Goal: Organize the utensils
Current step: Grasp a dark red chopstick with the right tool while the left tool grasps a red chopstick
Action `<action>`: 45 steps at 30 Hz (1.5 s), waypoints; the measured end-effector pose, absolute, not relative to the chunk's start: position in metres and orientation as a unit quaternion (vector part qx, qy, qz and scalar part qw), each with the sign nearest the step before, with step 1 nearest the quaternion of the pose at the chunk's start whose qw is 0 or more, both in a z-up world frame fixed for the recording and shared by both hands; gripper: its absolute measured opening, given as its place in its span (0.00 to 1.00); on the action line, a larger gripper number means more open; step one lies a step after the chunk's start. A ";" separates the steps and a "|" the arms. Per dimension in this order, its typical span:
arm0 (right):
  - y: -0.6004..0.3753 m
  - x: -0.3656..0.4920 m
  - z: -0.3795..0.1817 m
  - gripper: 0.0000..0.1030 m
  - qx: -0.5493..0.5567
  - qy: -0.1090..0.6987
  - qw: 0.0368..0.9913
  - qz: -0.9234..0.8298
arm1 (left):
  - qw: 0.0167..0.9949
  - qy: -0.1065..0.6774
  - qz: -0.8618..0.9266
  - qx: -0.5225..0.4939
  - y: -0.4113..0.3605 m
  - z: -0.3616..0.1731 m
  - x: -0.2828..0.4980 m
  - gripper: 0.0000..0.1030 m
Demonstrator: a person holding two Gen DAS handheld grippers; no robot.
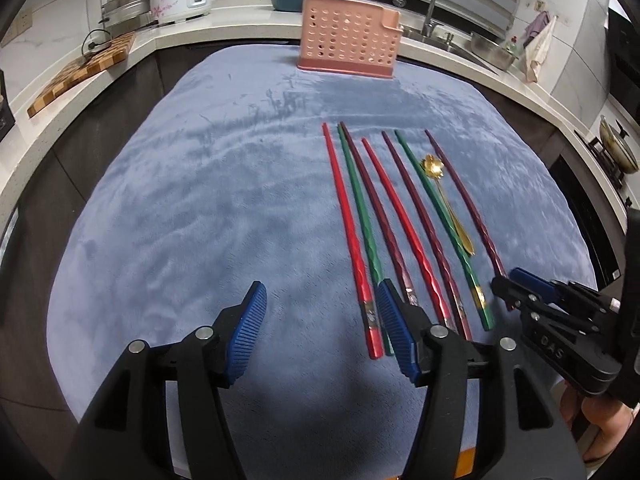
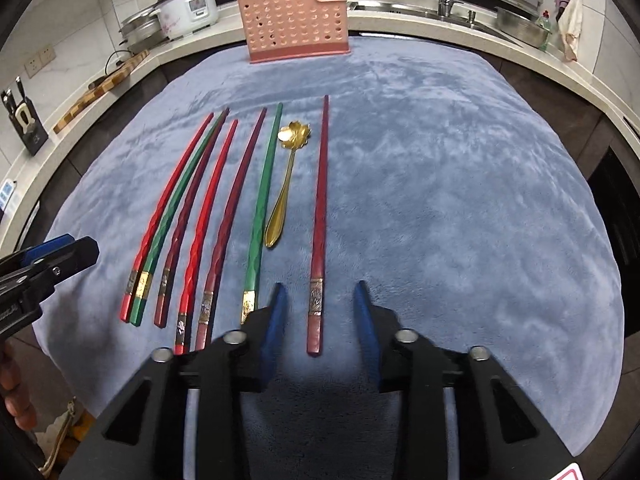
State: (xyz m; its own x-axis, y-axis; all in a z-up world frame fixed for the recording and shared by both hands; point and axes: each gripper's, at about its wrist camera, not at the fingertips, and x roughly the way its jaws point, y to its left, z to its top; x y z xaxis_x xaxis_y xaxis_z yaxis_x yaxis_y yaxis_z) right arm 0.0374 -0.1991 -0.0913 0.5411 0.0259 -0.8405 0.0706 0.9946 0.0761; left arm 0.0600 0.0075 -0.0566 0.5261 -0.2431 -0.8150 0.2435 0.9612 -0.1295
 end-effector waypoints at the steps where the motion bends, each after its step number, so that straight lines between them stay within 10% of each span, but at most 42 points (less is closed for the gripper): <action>1: -0.199 0.038 -0.092 0.14 0.051 0.480 0.876 -0.014 | 0.872 0.469 -0.141 0.002 0.006 -0.058 0.060 0.53; 25: -0.202 0.036 -0.095 0.07 0.058 0.480 0.875 -0.013 | 0.851 0.504 -0.144 0.028 -0.006 -0.088 0.064 0.52; 38: -0.203 0.036 -0.096 0.07 0.063 0.479 0.876 -0.011 | 0.853 0.503 -0.134 0.024 -0.001 -0.089 0.066 0.09; 45: -0.206 0.036 -0.092 0.07 0.068 0.475 0.877 -0.010 | 0.858 0.497 -0.131 0.024 -0.001 -0.084 0.066 0.07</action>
State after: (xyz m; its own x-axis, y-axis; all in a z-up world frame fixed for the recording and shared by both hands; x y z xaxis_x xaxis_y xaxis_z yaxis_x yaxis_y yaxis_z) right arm 0.0359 -0.2056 -0.0925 0.5483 0.0475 -0.8349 0.0822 0.9905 0.1104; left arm 0.0656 -0.0009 -0.0838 0.4719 -0.2008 -0.8585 0.2487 0.9645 -0.0888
